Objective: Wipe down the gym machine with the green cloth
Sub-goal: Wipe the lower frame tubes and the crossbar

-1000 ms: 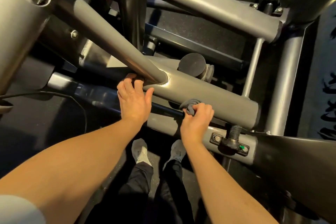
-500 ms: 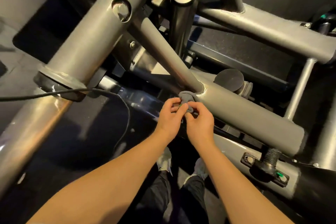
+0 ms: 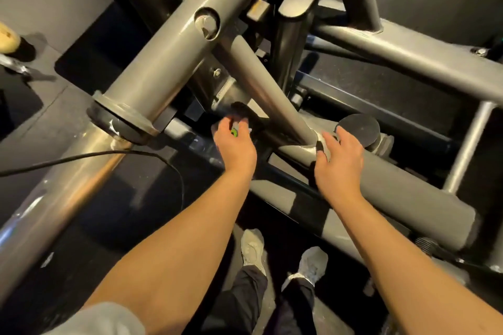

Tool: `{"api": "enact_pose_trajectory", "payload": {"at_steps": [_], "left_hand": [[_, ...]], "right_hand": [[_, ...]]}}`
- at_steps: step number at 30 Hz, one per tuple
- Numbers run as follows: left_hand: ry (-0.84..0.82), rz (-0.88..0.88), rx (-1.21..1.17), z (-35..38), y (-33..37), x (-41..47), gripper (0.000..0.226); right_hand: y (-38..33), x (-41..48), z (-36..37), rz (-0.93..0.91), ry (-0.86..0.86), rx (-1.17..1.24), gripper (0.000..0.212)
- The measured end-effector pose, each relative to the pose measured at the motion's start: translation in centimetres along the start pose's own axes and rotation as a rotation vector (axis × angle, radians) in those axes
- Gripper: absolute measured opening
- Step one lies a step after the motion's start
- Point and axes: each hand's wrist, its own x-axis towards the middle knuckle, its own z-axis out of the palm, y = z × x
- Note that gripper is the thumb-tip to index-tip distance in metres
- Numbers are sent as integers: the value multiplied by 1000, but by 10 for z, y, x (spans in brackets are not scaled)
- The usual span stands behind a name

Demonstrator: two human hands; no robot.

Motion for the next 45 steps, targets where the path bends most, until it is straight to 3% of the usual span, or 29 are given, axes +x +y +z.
{"api": "enact_pose_trajectory", "payload": {"at_steps": [3,7,10,13,15,17,19,23,27,29,32,34,36,38,41,43,45], "left_hand": [[11,17,147,14,8,9,40],[-81,26,99,18,-5,-7,29],[-229,217,200,23,-21,-27,14],[-229,347,258,26,-32,-29,13],[-203,264,186,25,-30,-19,22],[-117,86,68,24,-22,-3,15],[-3,-135,-262,22,-9,19,18],[67,-239,-588,16,19,58,19],[195,-186,-492,22,22,50,18],[114,-190,-474,26,13,23,21],[-38,-76,-107,40,-14,-17,16],[-67,-40,-30,45,-19,-20,15],[-21,-150,-188,41,-9,-3,14],[77,-217,-366,33,6,29,27],[208,-173,-346,24,27,68,29],[229,-208,-400,23,30,83,18],[220,-264,-457,24,29,83,24]], "right_hand": [[-2,6,8,2,-144,-178,42],[-1,3,15,11,-91,-212,41],[-1,4,20,20,-84,-221,44],[0,6,21,38,-82,-217,44],[1,6,21,38,-84,-231,44],[2,7,21,28,-89,-239,44],[2,8,21,21,-90,-232,44],[3,9,22,32,-79,-216,43],[3,7,25,43,-63,-168,43],[3,7,26,50,-58,-145,43],[2,6,28,48,-46,-162,43],[3,6,28,45,-35,-166,43],[5,6,29,34,-33,-153,42],[6,6,29,22,-35,-153,41],[7,7,29,21,-44,-158,41],[7,7,28,23,-44,-165,41],[6,8,28,23,-49,-172,42]]}}
